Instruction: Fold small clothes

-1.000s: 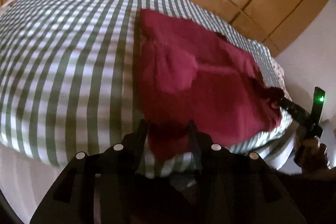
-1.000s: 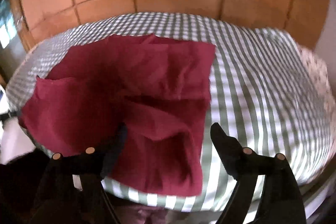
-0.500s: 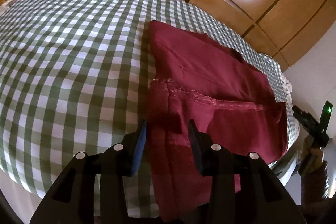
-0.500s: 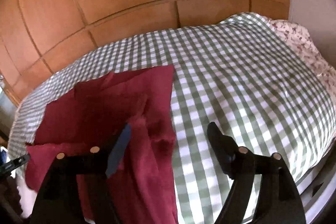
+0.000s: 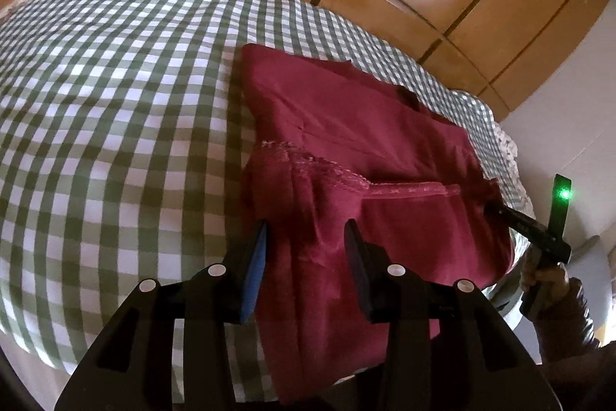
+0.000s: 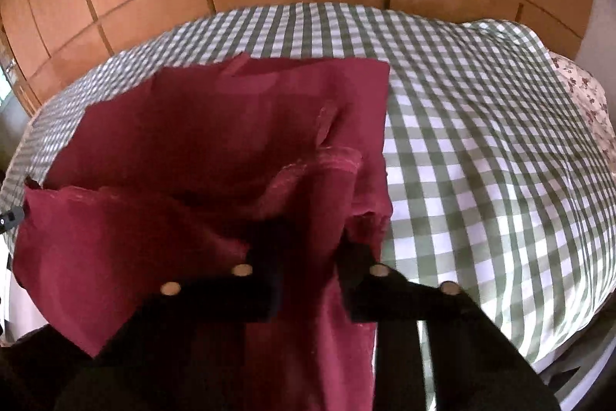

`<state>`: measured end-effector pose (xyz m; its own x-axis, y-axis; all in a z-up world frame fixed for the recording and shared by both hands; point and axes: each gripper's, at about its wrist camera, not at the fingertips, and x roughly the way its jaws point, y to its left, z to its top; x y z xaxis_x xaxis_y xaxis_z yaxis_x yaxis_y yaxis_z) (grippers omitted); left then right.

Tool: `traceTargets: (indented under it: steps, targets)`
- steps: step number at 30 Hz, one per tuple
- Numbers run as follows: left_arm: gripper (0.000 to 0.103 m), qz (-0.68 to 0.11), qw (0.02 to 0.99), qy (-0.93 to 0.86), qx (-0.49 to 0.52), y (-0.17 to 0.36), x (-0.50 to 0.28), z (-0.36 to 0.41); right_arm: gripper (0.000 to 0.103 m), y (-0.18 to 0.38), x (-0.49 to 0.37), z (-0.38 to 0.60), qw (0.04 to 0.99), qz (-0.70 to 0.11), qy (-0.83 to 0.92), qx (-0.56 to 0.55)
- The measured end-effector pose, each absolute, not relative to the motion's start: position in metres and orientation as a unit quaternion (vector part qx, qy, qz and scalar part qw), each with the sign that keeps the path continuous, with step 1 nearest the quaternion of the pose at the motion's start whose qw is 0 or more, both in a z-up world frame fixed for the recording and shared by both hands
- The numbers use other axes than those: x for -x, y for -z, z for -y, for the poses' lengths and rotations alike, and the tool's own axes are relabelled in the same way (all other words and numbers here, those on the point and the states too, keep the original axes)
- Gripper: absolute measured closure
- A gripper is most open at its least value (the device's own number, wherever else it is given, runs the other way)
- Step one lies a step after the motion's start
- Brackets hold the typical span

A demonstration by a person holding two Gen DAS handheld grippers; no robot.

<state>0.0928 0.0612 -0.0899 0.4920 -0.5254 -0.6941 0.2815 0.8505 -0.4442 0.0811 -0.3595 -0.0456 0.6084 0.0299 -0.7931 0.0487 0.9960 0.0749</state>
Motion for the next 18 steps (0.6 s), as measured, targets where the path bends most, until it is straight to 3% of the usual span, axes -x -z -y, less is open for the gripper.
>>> traceTargets:
  steps: [5, 6, 7, 8, 11, 12, 16, 18]
  targets:
    - [0.064, -0.445, 0.852, 0.24, 0.139, 0.09, -0.097, -0.061, 0.09, 0.04, -0.069, 0.367, 0.895, -0.444, 0.009, -0.047]
    - [0.062, -0.445, 0.853, 0.237, 0.138, 0.09, -0.098, -0.062, 0.09, 0.041, -0.068, 0.369, 0.894, -0.444, 0.009, -0.049]
    - [0.049, -0.444, 0.856, 0.227, 0.137, 0.09, -0.1, -0.066, 0.09, 0.041, -0.068, 0.369, 0.894, -0.445, 0.01, -0.05]
    - [0.043, -0.44, 0.86, 0.216, 0.141, 0.09, -0.1, -0.069, 0.091, 0.042, -0.068, 0.369, 0.893, -0.447, 0.01, -0.052]
    - [0.041, -0.44, 0.859, 0.213, 0.156, 0.09, -0.105, -0.075, 0.092, 0.045, -0.071, 0.366, 0.892, -0.448, 0.01, -0.054]
    - [0.043, -0.44, 0.858, 0.218, 0.149, 0.089, -0.107, -0.072, 0.092, 0.045, -0.073, 0.365, 0.892, -0.448, 0.01, -0.055]
    - [0.095, -0.447, 0.861, 0.225, 0.094, 0.088, -0.109, -0.054, 0.095, 0.04, -0.071, 0.364, 0.894, -0.447, 0.006, -0.047]
    - [0.095, -0.429, 0.867, 0.235, 0.094, 0.077, -0.102, -0.056, 0.096, 0.026, -0.063, 0.369, 0.899, -0.435, -0.002, -0.048]
